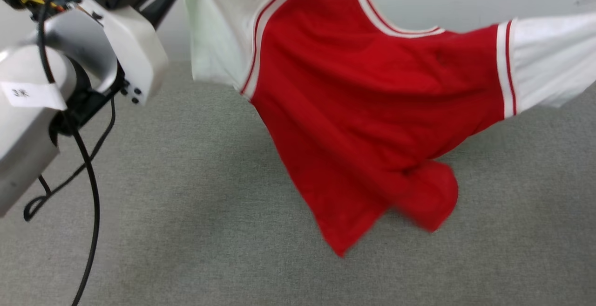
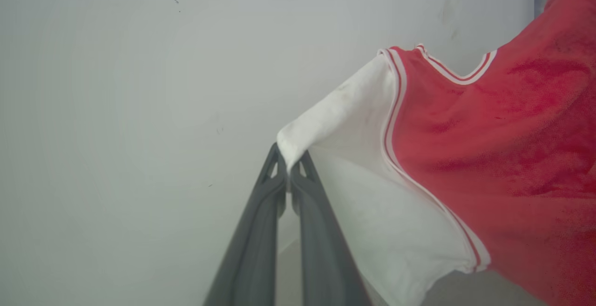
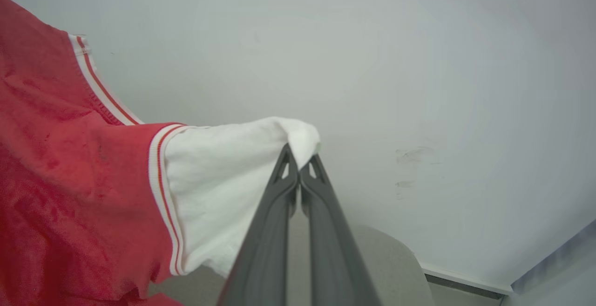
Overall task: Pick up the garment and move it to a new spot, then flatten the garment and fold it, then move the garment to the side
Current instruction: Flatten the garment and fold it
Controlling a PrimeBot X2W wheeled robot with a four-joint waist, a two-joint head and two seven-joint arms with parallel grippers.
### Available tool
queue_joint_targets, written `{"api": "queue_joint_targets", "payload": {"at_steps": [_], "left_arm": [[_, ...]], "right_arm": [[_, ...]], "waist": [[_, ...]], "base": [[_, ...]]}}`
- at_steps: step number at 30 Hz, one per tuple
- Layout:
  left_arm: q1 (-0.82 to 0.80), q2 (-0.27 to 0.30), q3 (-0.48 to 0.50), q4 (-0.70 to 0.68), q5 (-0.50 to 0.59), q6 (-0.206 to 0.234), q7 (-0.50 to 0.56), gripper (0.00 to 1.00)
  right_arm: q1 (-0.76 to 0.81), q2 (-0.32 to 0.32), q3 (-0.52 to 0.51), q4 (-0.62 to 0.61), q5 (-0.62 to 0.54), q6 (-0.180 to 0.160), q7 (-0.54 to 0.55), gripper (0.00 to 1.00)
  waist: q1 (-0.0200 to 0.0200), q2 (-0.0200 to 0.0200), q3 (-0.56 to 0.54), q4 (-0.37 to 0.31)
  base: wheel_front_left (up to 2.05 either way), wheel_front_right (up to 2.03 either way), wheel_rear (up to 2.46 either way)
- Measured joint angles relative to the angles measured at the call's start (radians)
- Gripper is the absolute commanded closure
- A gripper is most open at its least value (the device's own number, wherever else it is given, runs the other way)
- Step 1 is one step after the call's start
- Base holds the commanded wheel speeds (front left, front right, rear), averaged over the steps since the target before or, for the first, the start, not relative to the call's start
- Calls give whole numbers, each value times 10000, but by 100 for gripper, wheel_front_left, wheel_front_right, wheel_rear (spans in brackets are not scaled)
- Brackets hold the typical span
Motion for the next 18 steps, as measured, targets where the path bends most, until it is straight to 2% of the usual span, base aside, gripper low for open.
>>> {"api": "queue_joint_targets", "payload": {"at_steps": [7, 13, 18], "left_arm": [[-739, -6, 336, -236, 90, 77, -29, 100], [-1694, -389, 750, 155, 173, 44, -199, 100], [-2955, -748, 1106, 1112, 349, -263, -405, 100]], "right_arm": [[-1372, -253, 263, 249, 240, 0, 111, 100], [-3185, -364, 723, 761, 395, 0, 437, 100], [-5230, -301, 1104, 1363, 330, 0, 585, 100]], "waist": [[0, 0, 229, 164], [0, 0, 901, 289], [1, 0, 1723, 361]], "base": [[0, 0, 0], [0, 0, 0], [0, 0, 0]]}}
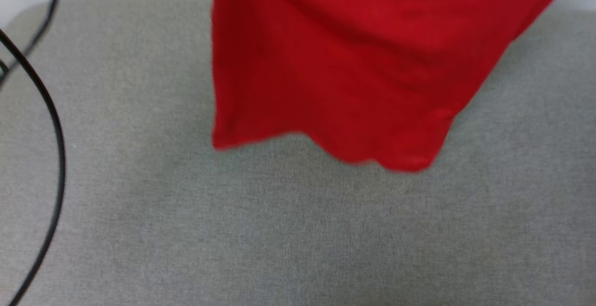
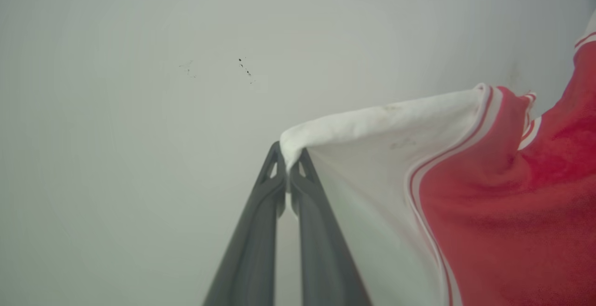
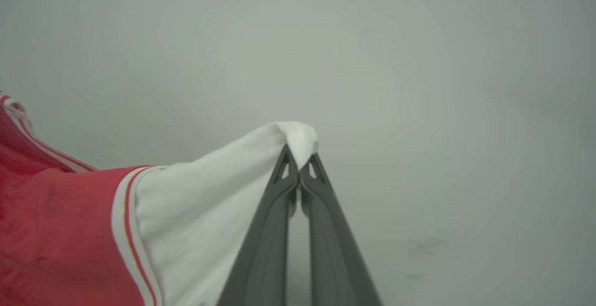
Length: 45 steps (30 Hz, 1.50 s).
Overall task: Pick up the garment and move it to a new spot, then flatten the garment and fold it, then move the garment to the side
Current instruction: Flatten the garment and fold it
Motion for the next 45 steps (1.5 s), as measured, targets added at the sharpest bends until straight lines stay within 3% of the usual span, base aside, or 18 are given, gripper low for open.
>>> {"api": "queue_joint_targets", "payload": {"at_steps": [13, 23, 28, 37, 45], "left_arm": [[-3403, -627, 951, 2188, 451, -405, -593, 100], [-4138, -848, 1231, 3319, 355, -564, -1177, 100], [-3663, -945, 1168, 3613, 221, -619, -1546, 100], [-1174, -1156, 784, 3802, -215, -673, -2416, 100], [1669, -840, 541, 2978, -692, -161, -2915, 100]], "right_arm": [[-6063, 527, 1342, 3081, -719, 0, -627, 100], [-8177, 602, 2556, 4817, -692, 0, -1388, 100], [-8045, 635, 3057, 5333, -90, 0, -1910, 100], [-5630, 128, 4431, 5427, 1177, 0, -2890, 100], [-2416, -600, 5442, 4491, 2232, 0, -3603, 100]], "waist": [[1, 0, 2398, -27], [2, 0, 3558, -13], [2, -1, 3854, 11], [1, 0, 3297, 83], [0, 0, 2381, 91]], "base": [[0, 0, 0], [0, 0, 0], [0, 0, 0], [0, 0, 0], [0, 0, 0]]}}
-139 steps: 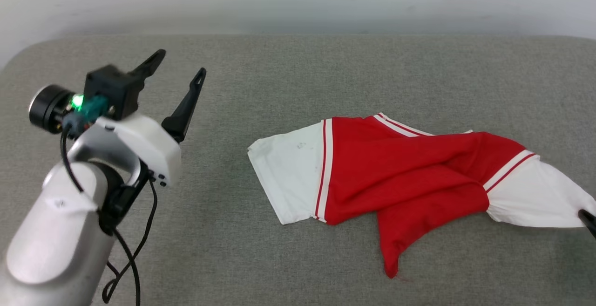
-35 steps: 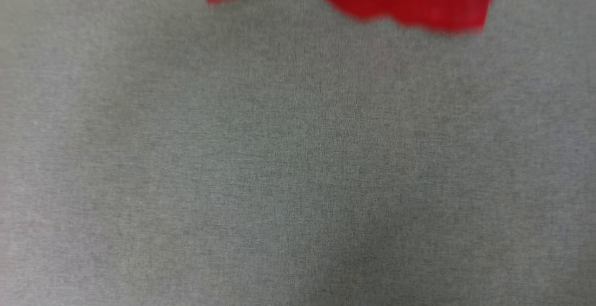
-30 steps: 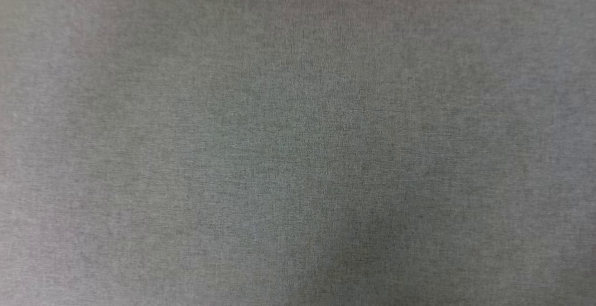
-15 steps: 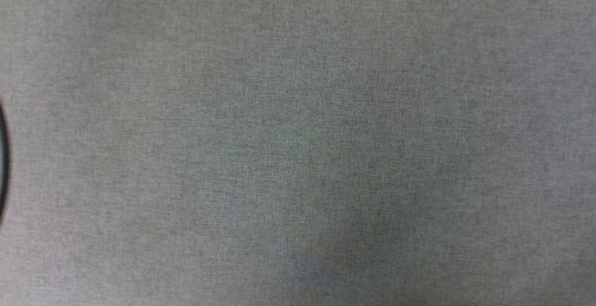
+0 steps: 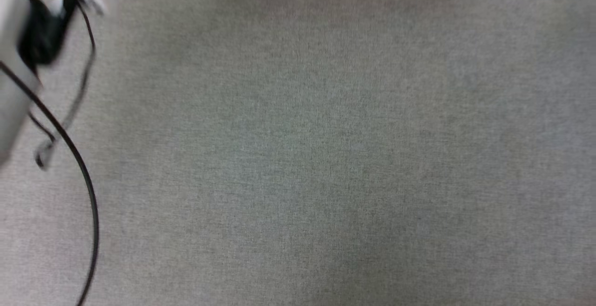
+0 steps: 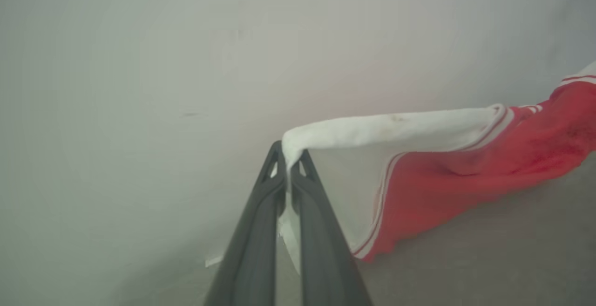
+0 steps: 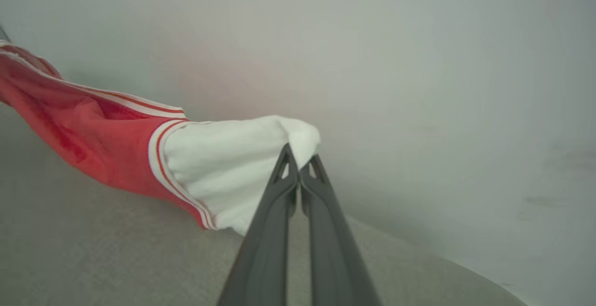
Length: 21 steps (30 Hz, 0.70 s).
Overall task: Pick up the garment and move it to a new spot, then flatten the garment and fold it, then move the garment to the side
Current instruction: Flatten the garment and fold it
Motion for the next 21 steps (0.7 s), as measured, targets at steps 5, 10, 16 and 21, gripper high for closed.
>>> {"api": "queue_joint_targets", "payload": {"at_steps": [5, 10, 16, 21], "left_arm": [[2161, 495, -10, -980, -502, 539, -163, 100], [4449, 1246, 67, -2355, -1080, 1333, -249, 100], [7221, 1776, 132, -3636, -1906, 2176, -320, 100], [9147, 1879, 460, -4128, -2491, 2642, -336, 100]], "right_arm": [[2229, -320, 174, -719, 385, 0, -412, 100], [4428, -401, 65, -1277, 531, 0, -602, 100], [6807, -8, -213, -1394, 539, 0, -499, 100], [8536, 393, -441, -1429, 347, 0, -426, 100]], "waist": [[0, 0, -692, -39], [-1, 0, -1443, -181], [-2, 0, -2424, -390], [-3, 0, -3182, -501]], "base": [[0, 0, 0], [0, 0, 0], [0, 0, 0], [0, 0, 0]]}}
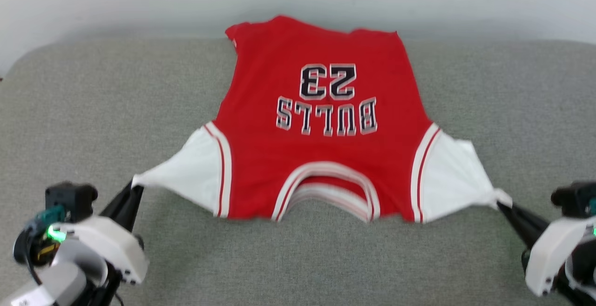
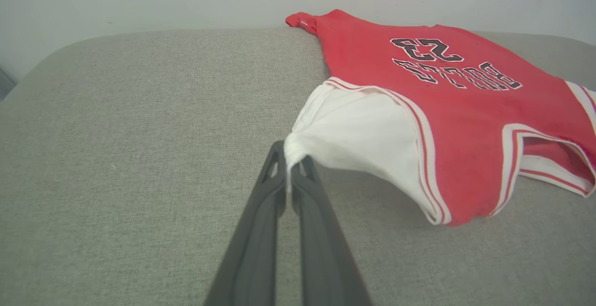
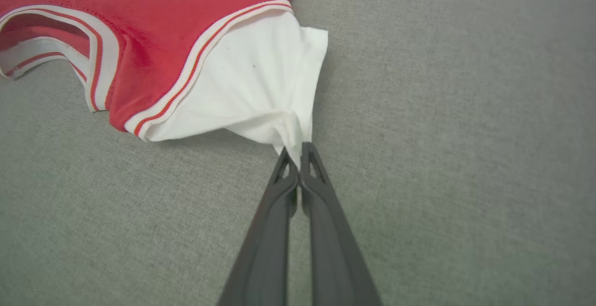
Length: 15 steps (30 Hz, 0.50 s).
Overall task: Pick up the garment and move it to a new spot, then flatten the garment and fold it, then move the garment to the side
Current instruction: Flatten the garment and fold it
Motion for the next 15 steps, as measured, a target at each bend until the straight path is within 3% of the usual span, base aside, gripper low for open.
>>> {"api": "queue_joint_targets", "payload": {"at_steps": [4, 15], "left_arm": [[1383, 102, 552, -236, -209, 251, 0, 100], [4766, -128, 1791, -337, -251, 290, -2, 100]], "right_arm": [[1205, 207, -286, -82, -75, 0, 104, 100], [4284, 439, -1693, -759, -366, 2, 535, 100]], "waist": [[-1, 0, -531, -46], [0, 0, -1526, -154]], "base": [[0, 0, 0], [0, 0, 0]]}}
